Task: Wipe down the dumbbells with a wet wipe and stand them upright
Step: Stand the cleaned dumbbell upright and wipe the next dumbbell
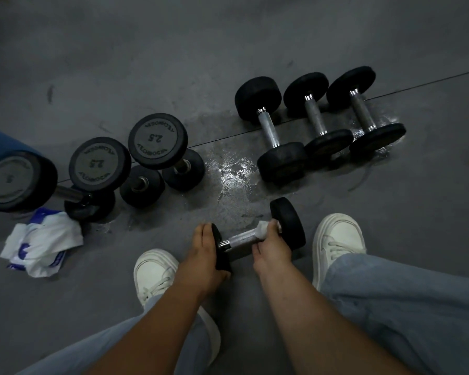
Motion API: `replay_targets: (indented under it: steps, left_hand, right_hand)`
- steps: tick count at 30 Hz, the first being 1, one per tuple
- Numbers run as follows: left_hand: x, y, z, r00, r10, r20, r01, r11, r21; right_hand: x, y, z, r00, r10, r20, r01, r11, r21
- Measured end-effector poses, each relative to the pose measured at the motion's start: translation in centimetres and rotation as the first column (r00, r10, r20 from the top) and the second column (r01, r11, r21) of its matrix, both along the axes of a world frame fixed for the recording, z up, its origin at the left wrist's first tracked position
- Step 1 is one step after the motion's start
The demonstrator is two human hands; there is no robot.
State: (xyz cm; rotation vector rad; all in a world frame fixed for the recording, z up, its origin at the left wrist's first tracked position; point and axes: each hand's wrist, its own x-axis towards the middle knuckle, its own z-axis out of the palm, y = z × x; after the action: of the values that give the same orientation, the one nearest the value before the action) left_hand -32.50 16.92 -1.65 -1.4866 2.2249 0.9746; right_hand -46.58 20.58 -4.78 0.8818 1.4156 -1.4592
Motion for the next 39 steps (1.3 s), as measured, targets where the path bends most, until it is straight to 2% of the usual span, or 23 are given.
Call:
replay_targets:
  steps: [3,5,7,9,15,18,20,28,31,35,39]
  left_hand:
    - [0.0,0.1,0.2,1.000,-0.003,0.001,0.003,1.000,0.000]
    - [0.0,0.3,0.2,1.000,0.001,-0.002,-0.001,1.000,0.005]
    - [0.1,0.4,0.2,1.000,0.002,-0.006,-0.002,1.000,0.002]
    - [0.0,0.4,0.1,1.000,0.004,-0.003,-0.004,1.000,0.003]
    - [0.0,0.2,0.1,1.000,0.009,0.006,-0.009,1.000,0.011]
    - [0.0,0.2,0.0,1.000,0.009,0.007,-0.009,1.000,0.010]
    - [0.0,0.3,0.0,1.000,0.011,0.002,-0.011,1.000,0.005]
    - [0.0,0.2,-0.1,1.000,0.004,-0.001,-0.004,1.000,0.000]
    - [0.0,0.4,0.0,1.000,0.003,-0.002,-0.003,1.000,-0.009]
    - [0.0,0.5,0.1,1.000,0.001,0.002,0.000,1.000,-0.016]
    - [0.0,0.3,0.2,1.000,-0.005,0.005,0.005,1.000,-0.001]
  right_hand:
    - [0.7,2.5,-0.9,0.999,0.036,-0.013,-0.035,0.997,0.076]
    - [1.2,4.4,-1.4,0.980,0.194,0.049,-0.199,0.967,0.156]
    - [1.0,3.7,-1.0,0.957,0.258,0.133,-0.278,0.945,0.174]
    - [0.2,2.0,0.2,0.964,0.218,0.154,-0.244,0.954,0.177]
    - [-0.4,2.6,1.2,0.970,0.243,0.029,-0.244,0.956,0.160]
    - [0.4,2.2,1.3,0.998,0.043,-0.045,-0.037,0.991,0.128]
    - [0.6,1.8,1.7,0.997,-0.007,-0.077,0.017,0.992,0.128]
    - [1.1,1.6,0.8,0.980,0.114,-0.165,-0.083,0.980,0.180]
    - [0.3,1.1,0.4,0.987,0.130,-0.095,-0.108,0.971,0.213]
    - [-1.2,-1.1,0.4,0.983,0.181,0.010,-0.182,0.980,0.079]
    - [0.3,0.1,0.5,0.985,0.152,-0.076,-0.133,0.968,0.215]
